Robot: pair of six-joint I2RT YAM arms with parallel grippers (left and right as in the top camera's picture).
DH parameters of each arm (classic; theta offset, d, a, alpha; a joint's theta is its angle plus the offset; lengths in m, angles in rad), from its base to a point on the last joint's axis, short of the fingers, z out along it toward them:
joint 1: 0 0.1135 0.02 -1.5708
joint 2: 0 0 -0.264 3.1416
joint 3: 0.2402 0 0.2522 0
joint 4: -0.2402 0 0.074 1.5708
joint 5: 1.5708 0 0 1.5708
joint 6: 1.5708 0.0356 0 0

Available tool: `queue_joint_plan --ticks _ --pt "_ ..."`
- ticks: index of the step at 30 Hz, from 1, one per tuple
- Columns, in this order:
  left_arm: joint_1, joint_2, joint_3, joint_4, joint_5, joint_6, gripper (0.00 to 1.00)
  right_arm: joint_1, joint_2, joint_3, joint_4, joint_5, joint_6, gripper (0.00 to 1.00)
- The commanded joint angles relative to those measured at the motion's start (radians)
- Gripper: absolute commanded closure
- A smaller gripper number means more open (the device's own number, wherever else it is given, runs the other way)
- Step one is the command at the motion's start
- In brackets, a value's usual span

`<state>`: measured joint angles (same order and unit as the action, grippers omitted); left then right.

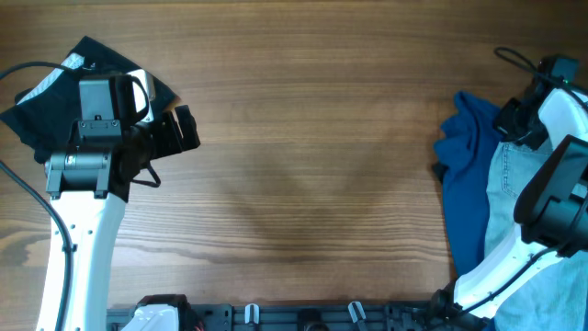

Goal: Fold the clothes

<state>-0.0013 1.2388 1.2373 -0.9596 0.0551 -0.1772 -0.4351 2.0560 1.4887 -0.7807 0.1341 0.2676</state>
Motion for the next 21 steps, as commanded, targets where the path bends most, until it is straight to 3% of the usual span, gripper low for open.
queue_joint_plan --ticks 1,2,4,7,11,14,15,16,17,21 --pt "-0.007 0.005 0.021 -0.005 0.019 0.012 0.00 0.002 -0.188 0.142 -0.050 -0.227 -0.170 0.96" --pt "-0.007 0.005 0.021 -0.012 0.019 0.012 0.00 0.022 -0.253 0.193 -0.085 -0.332 -0.229 0.96" --pt "-0.007 0.005 0.021 -0.031 0.018 0.013 0.00 0.085 -0.344 0.230 -0.120 -0.353 -0.278 0.96" --pt "-0.007 0.002 0.022 -0.033 0.015 0.012 0.00 0.326 -0.472 0.233 -0.157 -0.353 -0.305 0.96" --pt "-0.007 -0.055 0.060 -0.034 0.003 0.011 0.00 0.732 -0.448 0.226 -0.148 -0.353 -0.258 0.96" --pt "-0.007 -0.128 0.109 -0.042 -0.111 0.011 0.00 0.981 -0.361 0.222 -0.111 -0.352 -0.217 0.96" --pt "-0.007 -0.156 0.122 -0.040 -0.154 0.011 0.00 1.063 -0.317 0.222 -0.094 -0.346 -0.212 0.80" --pt "-0.007 -0.185 0.134 -0.039 -0.195 0.012 0.00 1.113 -0.283 0.222 -0.085 -0.332 -0.212 0.39" --pt "-0.007 -0.209 0.139 -0.035 -0.222 0.012 0.00 1.156 -0.254 0.222 -0.079 -0.307 -0.208 0.27" --pt "-0.007 -0.281 0.139 -0.022 -0.234 0.012 0.00 1.197 -0.233 0.222 -0.085 -0.142 -0.129 0.20"
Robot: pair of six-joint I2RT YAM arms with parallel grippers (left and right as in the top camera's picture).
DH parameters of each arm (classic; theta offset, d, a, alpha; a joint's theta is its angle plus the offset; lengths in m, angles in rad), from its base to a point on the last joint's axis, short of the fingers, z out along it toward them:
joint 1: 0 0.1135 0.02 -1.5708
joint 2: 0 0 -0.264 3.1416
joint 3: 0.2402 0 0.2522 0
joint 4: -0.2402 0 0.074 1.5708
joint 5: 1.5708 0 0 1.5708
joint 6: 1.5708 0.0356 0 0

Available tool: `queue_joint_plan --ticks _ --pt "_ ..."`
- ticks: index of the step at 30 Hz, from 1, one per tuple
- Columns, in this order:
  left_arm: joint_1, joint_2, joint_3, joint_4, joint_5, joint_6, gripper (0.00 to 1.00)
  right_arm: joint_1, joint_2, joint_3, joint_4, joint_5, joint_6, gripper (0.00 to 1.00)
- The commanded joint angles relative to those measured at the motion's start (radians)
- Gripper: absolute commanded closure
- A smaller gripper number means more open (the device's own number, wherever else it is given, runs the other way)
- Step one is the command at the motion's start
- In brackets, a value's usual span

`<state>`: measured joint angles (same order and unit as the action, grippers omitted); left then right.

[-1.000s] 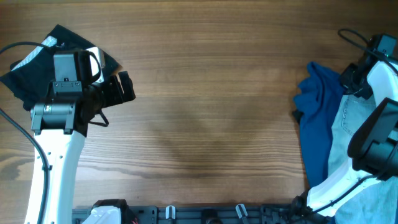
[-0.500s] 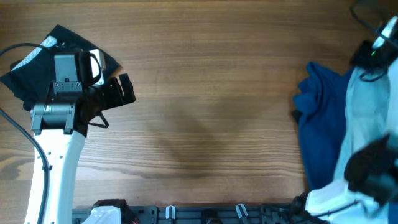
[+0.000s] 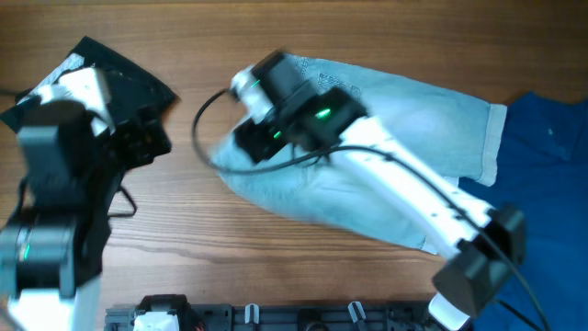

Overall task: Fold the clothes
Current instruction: 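Grasp the jeans with the right gripper and drag them to table center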

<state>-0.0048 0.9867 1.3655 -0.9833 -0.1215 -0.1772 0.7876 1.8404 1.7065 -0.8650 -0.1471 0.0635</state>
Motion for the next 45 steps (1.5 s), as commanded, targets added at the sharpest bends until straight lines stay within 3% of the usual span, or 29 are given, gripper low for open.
queue_joint_plan --ticks 1,5,9,12,13,14,20,22,26,32,33,35,36,37,41,45 --pt "-0.004 -0.029 0.011 0.000 -0.047 0.011 0.00 -0.038 -0.029 0.005 -0.003 0.155 0.092 0.20" --pt "-0.004 0.056 0.011 0.027 0.161 0.012 0.00 -0.180 -0.154 0.006 -0.027 0.173 0.172 0.20" --pt "-0.019 0.313 0.011 0.099 0.328 0.012 0.00 -0.387 -0.308 0.005 -0.055 0.091 0.200 0.23" --pt "-0.051 0.524 0.011 0.239 0.572 0.012 0.00 -0.480 -0.365 0.005 -0.111 0.057 0.201 0.23" --pt "-0.060 0.601 0.011 0.336 0.677 0.012 0.04 -0.499 -0.375 0.005 -0.139 0.056 0.202 0.23" --pt "-0.068 0.648 0.011 0.402 0.699 0.012 0.16 -0.507 -0.378 0.005 -0.161 0.056 0.202 0.23" --pt "-0.176 0.977 0.011 0.780 0.519 0.046 0.00 -0.518 -0.351 -0.007 -0.251 0.060 0.204 0.23" --pt "-0.247 1.077 0.011 0.888 0.433 0.181 0.03 -0.518 -0.330 -0.007 -0.285 0.061 0.226 0.23" --pt "-0.337 1.154 0.011 0.975 0.223 0.254 0.07 -0.518 -0.311 -0.007 -0.315 0.060 0.235 0.23" --pt "-0.371 1.242 0.011 1.002 0.172 0.248 0.27 -0.518 -0.291 -0.007 -0.326 0.060 0.258 0.23" --pt "-0.369 1.261 0.011 0.999 0.172 0.248 0.37 -0.518 -0.290 -0.007 -0.326 0.060 0.258 0.23" --pt "-0.364 1.284 0.011 0.984 0.169 0.248 0.68 -0.518 -0.290 -0.007 -0.326 0.060 0.258 0.23" --pt "-0.358 1.286 0.011 0.971 0.128 0.221 0.86 -0.518 -0.290 -0.007 -0.326 0.060 0.258 0.23" --pt "-0.353 1.286 0.011 0.968 0.069 0.182 0.96 -0.518 -0.290 -0.007 -0.327 0.060 0.258 0.23" --pt "-0.276 1.286 0.018 0.968 -0.214 0.032 0.96 -0.518 -0.283 -0.014 -0.323 0.063 0.250 0.22" --pt "-0.078 1.286 0.096 0.848 -0.144 0.034 0.96 -0.521 -0.222 -0.053 -0.349 0.136 0.299 0.23"
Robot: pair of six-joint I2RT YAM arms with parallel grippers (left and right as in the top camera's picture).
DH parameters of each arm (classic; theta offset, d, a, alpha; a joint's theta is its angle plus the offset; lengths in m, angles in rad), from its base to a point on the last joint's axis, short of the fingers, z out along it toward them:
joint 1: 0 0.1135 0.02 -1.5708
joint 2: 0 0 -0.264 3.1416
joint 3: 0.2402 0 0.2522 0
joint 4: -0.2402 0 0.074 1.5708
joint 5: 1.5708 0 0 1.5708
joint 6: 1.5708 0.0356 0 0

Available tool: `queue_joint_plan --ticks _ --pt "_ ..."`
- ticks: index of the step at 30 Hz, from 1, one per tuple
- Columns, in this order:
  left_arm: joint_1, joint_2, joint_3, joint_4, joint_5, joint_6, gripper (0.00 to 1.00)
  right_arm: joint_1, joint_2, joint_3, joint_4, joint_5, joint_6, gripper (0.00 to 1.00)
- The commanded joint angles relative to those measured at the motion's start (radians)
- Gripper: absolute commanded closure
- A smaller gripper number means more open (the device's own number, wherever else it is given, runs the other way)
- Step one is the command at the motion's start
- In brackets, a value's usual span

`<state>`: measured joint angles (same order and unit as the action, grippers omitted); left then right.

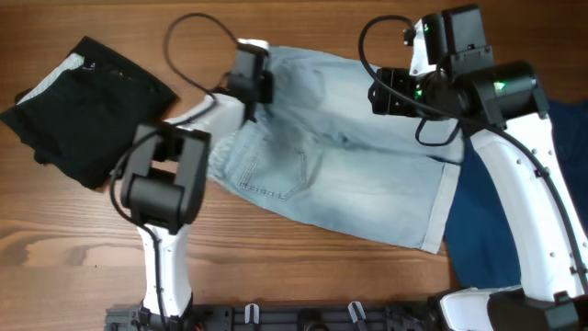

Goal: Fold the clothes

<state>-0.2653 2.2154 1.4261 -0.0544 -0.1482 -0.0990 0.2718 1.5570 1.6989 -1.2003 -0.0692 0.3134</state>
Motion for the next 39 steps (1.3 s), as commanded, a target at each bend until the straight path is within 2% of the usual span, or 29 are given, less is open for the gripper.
queue_joint_plan --ticks 1,4,5,7,9,11,13,14,15,16,18,19,22,27,28,29,30,33,34,35,37,39 --pt "0.211 0.056 0.056 -0.114 -0.090 -0.045 0.96 -0.010 0.076 -0.057 -0.013 0.073 0.074 0.23" --pt "0.279 0.039 0.117 -0.213 0.001 -0.045 0.96 -0.041 0.129 -0.093 -0.009 0.107 0.149 0.21" --pt "0.293 0.028 0.132 -0.235 0.034 -0.045 0.93 -0.056 0.150 -0.102 -0.006 0.107 0.164 0.21" --pt "0.311 -0.018 0.147 -0.256 0.119 -0.043 0.79 -0.101 0.209 -0.119 -0.001 0.097 0.166 0.23" --pt "0.312 -0.077 0.147 -0.257 0.167 -0.043 0.55 -0.123 0.257 -0.129 0.003 0.060 0.102 0.30" --pt "0.309 -0.140 0.147 -0.262 0.186 -0.043 0.37 -0.132 0.313 -0.140 0.007 0.011 0.034 0.36" --pt "0.306 -0.206 0.147 -0.288 0.186 -0.043 0.28 -0.132 0.371 -0.150 0.015 0.024 0.027 0.36" --pt "0.306 -0.244 0.147 -0.311 0.186 -0.044 0.26 -0.136 0.401 -0.153 0.029 0.051 0.027 0.38" --pt "0.306 -0.279 0.147 -0.339 0.186 -0.044 0.25 -0.142 0.427 -0.153 0.044 0.069 0.027 0.50" --pt "0.306 -0.320 0.147 -0.377 0.186 -0.044 0.25 -0.154 0.458 -0.153 0.062 0.074 0.028 0.55" --pt "0.306 -0.397 0.147 -0.457 0.185 -0.043 0.25 -0.188 0.513 -0.153 0.077 0.074 0.043 0.80" --pt "0.306 -0.432 0.147 -0.499 0.185 -0.043 0.25 -0.209 0.534 -0.153 0.074 0.079 0.057 0.87" --pt "0.306 -0.549 0.147 -0.649 0.185 -0.043 0.24 -0.303 0.595 -0.154 0.074 0.081 0.057 0.96" --pt "0.306 -0.646 0.147 -0.861 0.185 -0.043 0.19 -0.492 0.629 -0.154 0.111 0.081 0.045 0.96" --pt "0.306 -0.647 0.147 -0.901 0.185 -0.043 0.14 -0.526 0.628 -0.154 0.116 0.081 0.043 0.96" --pt "0.307 -0.647 0.147 -0.943 0.185 -0.044 0.01 -0.564 0.628 -0.153 0.119 0.080 0.035 0.96" --pt "0.310 -0.639 0.147 -1.004 0.185 -0.044 0.00 -0.603 0.627 -0.149 0.118 0.038 0.027 0.96" --pt "0.332 -0.626 0.147 -1.123 0.184 -0.044 0.00 -0.675 0.591 -0.124 0.103 -0.319 -0.201 0.96" --pt "0.346 -0.622 0.146 -1.156 0.181 -0.045 0.00 -0.679 0.559 -0.124 0.098 -0.444 -0.278 0.89" --pt "0.369 -0.615 0.144 -1.189 0.181 -0.045 0.00 -0.671 0.531 -0.124 0.084 -0.485 -0.319 0.78" --pt "0.414 -0.608 0.113 -1.217 0.182 -0.104 0.00 -0.631 0.491 -0.125 0.061 -0.492 -0.362 0.57" --pt "0.447 -0.607 0.045 -1.214 0.182 -0.119 0.00 -0.566 0.472 -0.125 0.040 -0.461 -0.361 0.43"
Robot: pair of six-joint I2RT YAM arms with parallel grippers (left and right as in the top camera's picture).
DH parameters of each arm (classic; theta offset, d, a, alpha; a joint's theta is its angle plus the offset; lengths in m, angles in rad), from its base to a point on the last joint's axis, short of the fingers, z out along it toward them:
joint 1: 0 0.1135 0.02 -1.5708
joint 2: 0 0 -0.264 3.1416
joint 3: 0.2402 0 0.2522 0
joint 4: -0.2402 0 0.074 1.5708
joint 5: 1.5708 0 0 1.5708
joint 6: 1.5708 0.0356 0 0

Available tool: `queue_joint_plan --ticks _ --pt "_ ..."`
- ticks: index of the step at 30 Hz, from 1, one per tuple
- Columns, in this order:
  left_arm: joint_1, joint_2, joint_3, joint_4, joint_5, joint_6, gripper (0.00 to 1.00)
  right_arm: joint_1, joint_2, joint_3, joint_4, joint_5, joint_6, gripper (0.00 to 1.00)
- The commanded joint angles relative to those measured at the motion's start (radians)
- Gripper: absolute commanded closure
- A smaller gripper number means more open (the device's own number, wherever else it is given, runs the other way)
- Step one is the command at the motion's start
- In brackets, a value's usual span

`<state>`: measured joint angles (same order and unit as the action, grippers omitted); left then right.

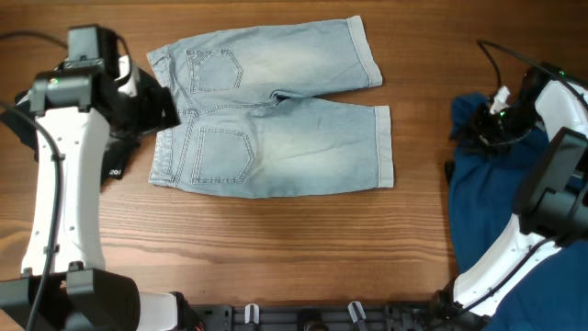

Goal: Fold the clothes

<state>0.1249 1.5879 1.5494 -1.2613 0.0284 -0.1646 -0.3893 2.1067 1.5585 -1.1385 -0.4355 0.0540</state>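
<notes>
A pair of light blue denim shorts point(276, 124) lies spread flat in the middle of the table. Its back pockets face up, the waistband is at the left and both legs point right. My left gripper point(163, 108) hangs at the waistband's left edge; its jaws are too dark to read. My right gripper point(476, 125) is off at the right, over a crumpled blue garment point(487, 211), and whether its jaws are apart or together does not show. A folded black garment point(114, 167) lies mostly hidden under my left arm.
The blue garment covers the table's right edge from the middle down to the front. Cables trail from both arms. Bare wood lies in front of the shorts and between the shorts and the blue garment.
The shorts were askew with both grippers at their far edge; now they lie flat and squared. My left gripper is now at the waistband's left, my right one back over the blue garment.
First the middle of the table was bare, with the shorts heaped at the right by the blue garment. Then my right arm reached across with the shorts in the middle. Then both grippers were at the shorts' far edge. Now the shorts lie flat.
</notes>
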Motion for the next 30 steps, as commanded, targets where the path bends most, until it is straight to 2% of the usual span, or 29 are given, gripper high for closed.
queue_joint_plan --ticks 1,6,8,13,16,17,19,20,22,23,24,25,27,30 --pt "0.067 0.021 -0.117 0.003 0.009 -0.053 0.00 0.125 -0.078 0.015 -0.039 -0.076 -0.088 0.40" --pt "0.074 0.021 -0.330 0.117 -0.011 -0.049 0.01 0.280 -0.077 -0.053 -0.051 0.042 -0.010 0.40" --pt "0.074 0.022 -0.418 0.200 -0.022 -0.049 0.04 0.316 -0.077 -0.089 -0.048 0.106 0.044 0.40" --pt "0.074 0.023 -0.595 0.431 -0.021 -0.067 0.14 0.333 -0.077 -0.160 -0.068 0.106 0.046 0.36" --pt "0.074 0.023 -0.655 0.551 -0.022 -0.069 0.28 0.333 -0.077 -0.160 -0.094 0.095 0.004 0.33" --pt "0.074 0.024 -0.679 0.587 -0.022 -0.072 0.37 0.333 -0.077 -0.161 -0.103 0.096 -0.002 0.32" --pt "0.074 0.032 -0.734 0.657 -0.022 -0.119 0.46 0.333 -0.077 -0.160 -0.104 0.096 -0.002 0.29" --pt "0.074 0.038 -0.760 0.685 -0.021 -0.137 0.54 0.333 -0.077 -0.161 -0.095 0.099 -0.001 0.27" --pt "0.074 0.042 -0.772 0.689 -0.017 -0.137 0.65 0.333 -0.077 -0.161 -0.086 0.100 -0.002 0.22" --pt "0.074 0.043 -0.772 0.678 -0.013 -0.139 0.77 0.333 -0.077 -0.161 -0.083 0.100 -0.002 0.17" --pt "0.075 0.043 -0.772 0.670 -0.010 -0.139 0.96 0.333 -0.077 -0.165 -0.075 0.100 -0.002 0.06" --pt "0.074 0.043 -0.772 0.661 -0.009 -0.139 0.96 0.333 -0.077 -0.176 -0.060 0.100 -0.001 0.02" --pt "0.074 0.043 -0.772 0.654 -0.008 -0.140 0.96 0.333 -0.077 -0.219 -0.018 0.096 0.004 0.03" --pt "0.074 0.042 -0.772 0.653 0.033 -0.139 0.96 0.333 -0.077 -0.327 0.041 -0.032 0.004 0.27"
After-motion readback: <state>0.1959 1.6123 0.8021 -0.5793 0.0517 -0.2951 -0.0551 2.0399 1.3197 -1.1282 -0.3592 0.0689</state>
